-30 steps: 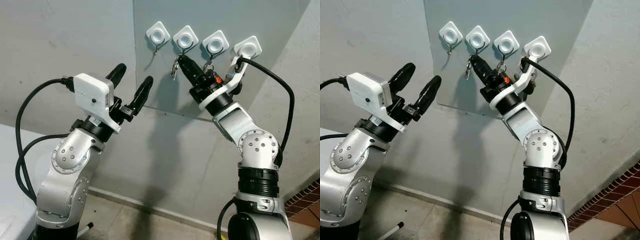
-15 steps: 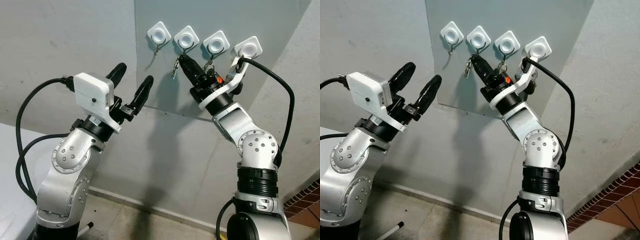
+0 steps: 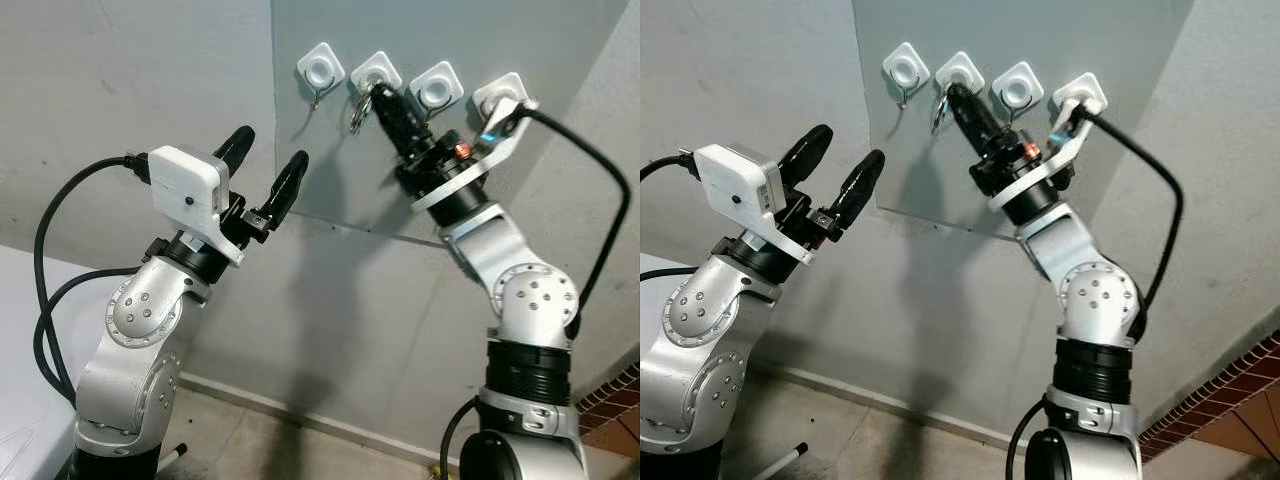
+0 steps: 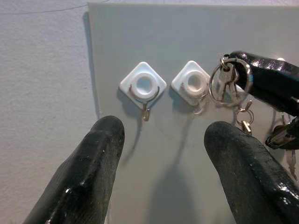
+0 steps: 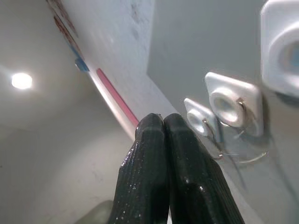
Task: Hang keys on a hook
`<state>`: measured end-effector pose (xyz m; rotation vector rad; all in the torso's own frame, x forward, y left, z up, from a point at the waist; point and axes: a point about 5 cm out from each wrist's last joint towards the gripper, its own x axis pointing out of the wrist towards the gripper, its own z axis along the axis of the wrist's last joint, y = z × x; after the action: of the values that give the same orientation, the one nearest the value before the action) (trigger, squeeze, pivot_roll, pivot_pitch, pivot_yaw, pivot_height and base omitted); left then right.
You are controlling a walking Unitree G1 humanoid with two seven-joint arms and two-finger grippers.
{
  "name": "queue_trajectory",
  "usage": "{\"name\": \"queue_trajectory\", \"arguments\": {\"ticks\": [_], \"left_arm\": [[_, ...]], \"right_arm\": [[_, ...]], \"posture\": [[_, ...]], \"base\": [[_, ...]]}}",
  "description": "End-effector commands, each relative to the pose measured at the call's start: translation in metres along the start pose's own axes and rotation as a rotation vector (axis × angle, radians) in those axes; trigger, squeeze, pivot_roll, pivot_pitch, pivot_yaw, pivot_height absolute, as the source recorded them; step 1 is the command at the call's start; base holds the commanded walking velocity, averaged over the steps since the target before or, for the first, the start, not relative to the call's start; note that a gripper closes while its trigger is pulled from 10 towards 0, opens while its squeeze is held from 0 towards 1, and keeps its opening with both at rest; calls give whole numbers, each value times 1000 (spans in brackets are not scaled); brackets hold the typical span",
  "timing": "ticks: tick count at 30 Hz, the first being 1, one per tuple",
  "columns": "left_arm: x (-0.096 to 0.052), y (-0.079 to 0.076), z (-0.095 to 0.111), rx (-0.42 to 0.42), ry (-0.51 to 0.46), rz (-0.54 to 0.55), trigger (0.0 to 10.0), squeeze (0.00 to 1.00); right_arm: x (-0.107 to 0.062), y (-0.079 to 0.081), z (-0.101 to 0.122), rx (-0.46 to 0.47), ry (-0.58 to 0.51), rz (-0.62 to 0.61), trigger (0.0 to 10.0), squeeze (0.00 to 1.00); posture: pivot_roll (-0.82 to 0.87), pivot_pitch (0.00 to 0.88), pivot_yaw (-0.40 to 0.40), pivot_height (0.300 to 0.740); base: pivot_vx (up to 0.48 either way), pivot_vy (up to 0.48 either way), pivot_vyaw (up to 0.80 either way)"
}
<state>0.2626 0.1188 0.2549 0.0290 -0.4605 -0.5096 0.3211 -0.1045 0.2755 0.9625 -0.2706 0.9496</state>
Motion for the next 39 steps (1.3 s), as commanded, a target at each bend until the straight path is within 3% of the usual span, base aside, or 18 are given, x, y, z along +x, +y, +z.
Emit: {"name": "queue_trajectory", "arguments": {"ticks": [1,5,11,13,28,39], "left_arm": [[1,-3,6,9,-23,-10,10000,0],[1,-3,6,8,-24,-9,10000,0],[0,-2,7,10,-22,-5,10000,0],[0,-2,6,10,-20,-4,10000,0],[-1,-2,6,7,-18,0,10000,0],[0,-3,6,3,-19,3,10000,0]], "right_arm": [[3,1,5,1,-20,-10,10000,0],[3,-4,7,15,-35,-48,10000,0],[3,-10,0,29,26,-105,10000,0],[3,-13,-3,-18,58,-136,10000,0],[6,-12,1,-21,48,-146,10000,0],[22,-4,3,-59,71,-131,10000,0]], "posture": [[-43,0,-62,732],[-41,0,-64,732],[-40,0,-65,732],[-41,0,-65,732],[-41,2,-67,732],[-41,12,-74,732]], "base": [[0,0,0],[0,0,0],[0,0,0],[0,0,0],[0,0,0],[0,0,0]]}}
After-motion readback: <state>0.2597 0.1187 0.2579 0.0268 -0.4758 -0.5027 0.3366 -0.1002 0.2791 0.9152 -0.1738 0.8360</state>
